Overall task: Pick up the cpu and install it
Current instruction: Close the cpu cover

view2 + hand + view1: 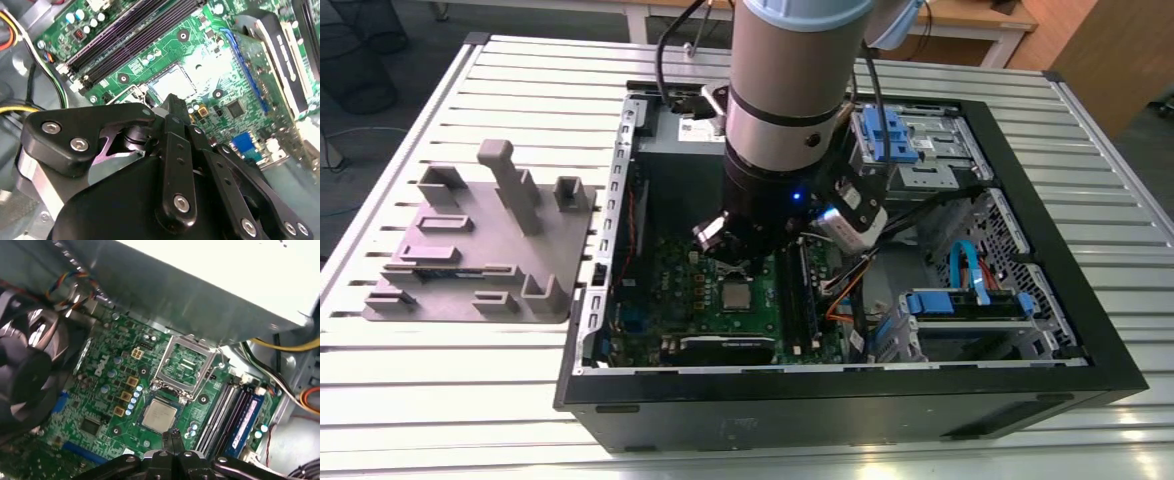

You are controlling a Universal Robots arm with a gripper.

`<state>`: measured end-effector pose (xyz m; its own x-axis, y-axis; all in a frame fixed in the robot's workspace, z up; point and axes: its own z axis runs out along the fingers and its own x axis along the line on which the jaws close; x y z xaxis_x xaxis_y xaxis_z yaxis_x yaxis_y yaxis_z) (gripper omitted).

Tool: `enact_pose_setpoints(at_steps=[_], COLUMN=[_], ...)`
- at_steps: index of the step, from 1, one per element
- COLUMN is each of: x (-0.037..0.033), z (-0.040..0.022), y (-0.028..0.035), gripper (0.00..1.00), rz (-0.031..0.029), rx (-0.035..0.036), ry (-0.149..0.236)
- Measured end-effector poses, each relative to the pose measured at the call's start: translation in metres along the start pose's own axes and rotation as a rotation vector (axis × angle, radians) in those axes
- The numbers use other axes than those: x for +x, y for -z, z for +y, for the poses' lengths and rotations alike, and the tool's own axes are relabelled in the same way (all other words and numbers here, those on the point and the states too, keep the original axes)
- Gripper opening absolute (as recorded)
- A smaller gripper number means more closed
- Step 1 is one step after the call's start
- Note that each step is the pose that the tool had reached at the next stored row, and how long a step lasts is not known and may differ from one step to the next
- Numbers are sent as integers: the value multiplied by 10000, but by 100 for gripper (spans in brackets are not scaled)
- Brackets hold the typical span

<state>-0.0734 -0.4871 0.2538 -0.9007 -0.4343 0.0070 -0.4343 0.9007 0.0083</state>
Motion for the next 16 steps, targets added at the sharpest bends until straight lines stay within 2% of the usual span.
enact_pose_setpoints(at_steps=[16], x=[-1], z=[0], y=[-33], gripper=[10], rz=[24], rx=[20], ry=[2923])
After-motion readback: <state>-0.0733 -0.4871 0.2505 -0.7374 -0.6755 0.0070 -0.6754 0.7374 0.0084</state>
